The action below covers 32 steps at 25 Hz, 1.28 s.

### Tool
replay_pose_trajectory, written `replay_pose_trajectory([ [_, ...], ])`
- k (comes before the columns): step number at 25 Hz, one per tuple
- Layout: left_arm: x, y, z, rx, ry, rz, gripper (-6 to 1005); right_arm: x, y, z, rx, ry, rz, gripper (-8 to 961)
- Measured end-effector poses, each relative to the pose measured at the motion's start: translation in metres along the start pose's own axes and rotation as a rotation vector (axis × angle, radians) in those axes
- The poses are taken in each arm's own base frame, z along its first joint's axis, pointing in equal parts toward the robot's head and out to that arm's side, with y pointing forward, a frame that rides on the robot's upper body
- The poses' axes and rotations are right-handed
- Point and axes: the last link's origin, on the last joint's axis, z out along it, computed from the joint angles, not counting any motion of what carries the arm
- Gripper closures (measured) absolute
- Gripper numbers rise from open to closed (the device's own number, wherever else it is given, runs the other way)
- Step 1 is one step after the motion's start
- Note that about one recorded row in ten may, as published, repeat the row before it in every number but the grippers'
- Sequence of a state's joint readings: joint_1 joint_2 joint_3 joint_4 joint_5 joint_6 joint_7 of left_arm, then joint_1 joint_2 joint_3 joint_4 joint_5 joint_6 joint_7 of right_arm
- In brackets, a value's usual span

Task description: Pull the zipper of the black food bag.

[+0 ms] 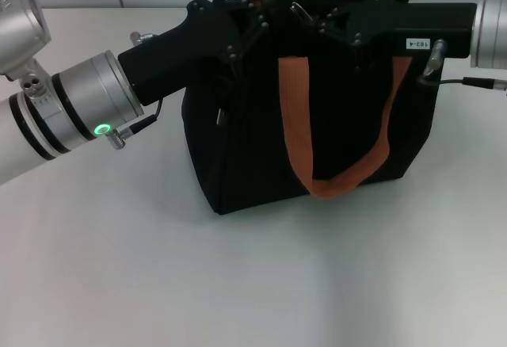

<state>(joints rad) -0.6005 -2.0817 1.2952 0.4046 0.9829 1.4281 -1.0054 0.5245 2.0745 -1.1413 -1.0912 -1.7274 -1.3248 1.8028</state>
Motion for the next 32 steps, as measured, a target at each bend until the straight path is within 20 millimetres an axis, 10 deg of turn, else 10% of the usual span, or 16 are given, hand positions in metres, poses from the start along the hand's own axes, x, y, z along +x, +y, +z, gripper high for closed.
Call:
replay_pose_trajectory([
  [32, -0.009, -0.001, -0.029, 0.094, 0.016, 0.060, 937, -0.033, -0.006, 0.022, 0.008, 0.217, 0.199, 954],
])
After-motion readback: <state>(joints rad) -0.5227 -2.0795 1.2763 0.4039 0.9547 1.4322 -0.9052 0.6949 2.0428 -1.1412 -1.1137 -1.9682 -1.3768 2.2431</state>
